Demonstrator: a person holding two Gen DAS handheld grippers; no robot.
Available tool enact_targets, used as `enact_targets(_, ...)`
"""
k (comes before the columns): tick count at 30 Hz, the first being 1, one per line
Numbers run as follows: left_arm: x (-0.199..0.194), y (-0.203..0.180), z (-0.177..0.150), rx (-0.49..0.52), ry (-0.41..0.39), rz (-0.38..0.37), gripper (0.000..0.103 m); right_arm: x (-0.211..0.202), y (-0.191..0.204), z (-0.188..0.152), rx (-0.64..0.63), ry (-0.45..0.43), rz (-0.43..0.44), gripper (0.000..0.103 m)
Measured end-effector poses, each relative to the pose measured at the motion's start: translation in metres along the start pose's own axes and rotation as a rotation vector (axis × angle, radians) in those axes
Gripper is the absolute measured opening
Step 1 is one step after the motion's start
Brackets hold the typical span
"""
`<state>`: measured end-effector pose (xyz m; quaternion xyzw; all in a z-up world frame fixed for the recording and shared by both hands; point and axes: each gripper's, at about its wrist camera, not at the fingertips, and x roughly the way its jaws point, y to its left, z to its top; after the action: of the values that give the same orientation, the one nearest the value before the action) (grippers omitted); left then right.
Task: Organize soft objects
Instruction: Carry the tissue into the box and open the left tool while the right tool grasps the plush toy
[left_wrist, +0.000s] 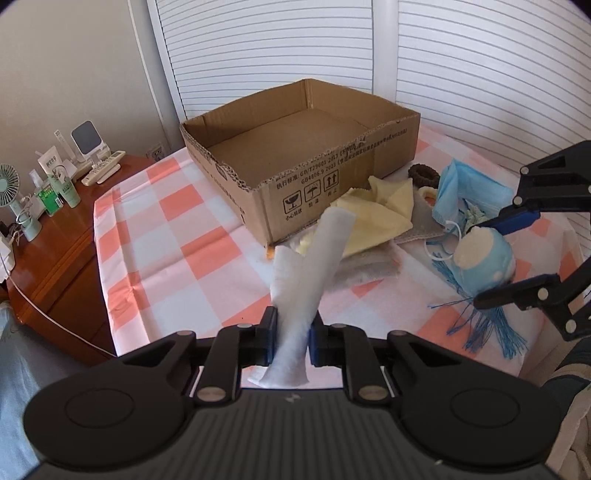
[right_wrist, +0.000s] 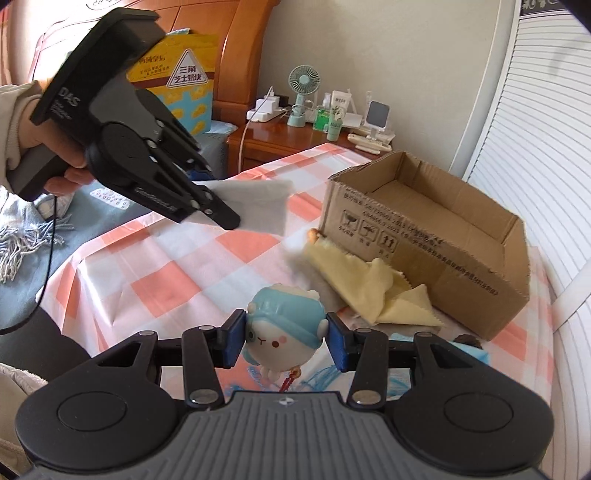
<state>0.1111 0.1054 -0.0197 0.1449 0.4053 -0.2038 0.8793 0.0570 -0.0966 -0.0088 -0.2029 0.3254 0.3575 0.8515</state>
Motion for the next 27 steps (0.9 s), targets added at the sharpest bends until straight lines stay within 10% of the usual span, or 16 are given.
enact_targets(11, -0.022, 0.001, 0.044, 0.046, -0.068, 0.016, 0.015, -0.010, -0.037, 0.012, 0.045, -0.031, -0.086, 0.051)
enact_targets(23, 0.045, 0.023, 0.154, 0.070, -0.123, 0.030, 0.017, -0.014, -0.102, 0.019, 0.158, -0.063, -0.183, 0.051)
enact_targets(25, 0.065, 0.030, 0.170, 0.044, -0.124, 0.042, 0.027, -0.012, -0.108, 0.019, 0.167, -0.064, -0.197, 0.051)
enact_targets(27, 0.083, 0.041, 0.180, 0.000, -0.138, 0.068, 0.065, -0.011, -0.116, 0.019, 0.182, -0.064, -0.205, 0.051)
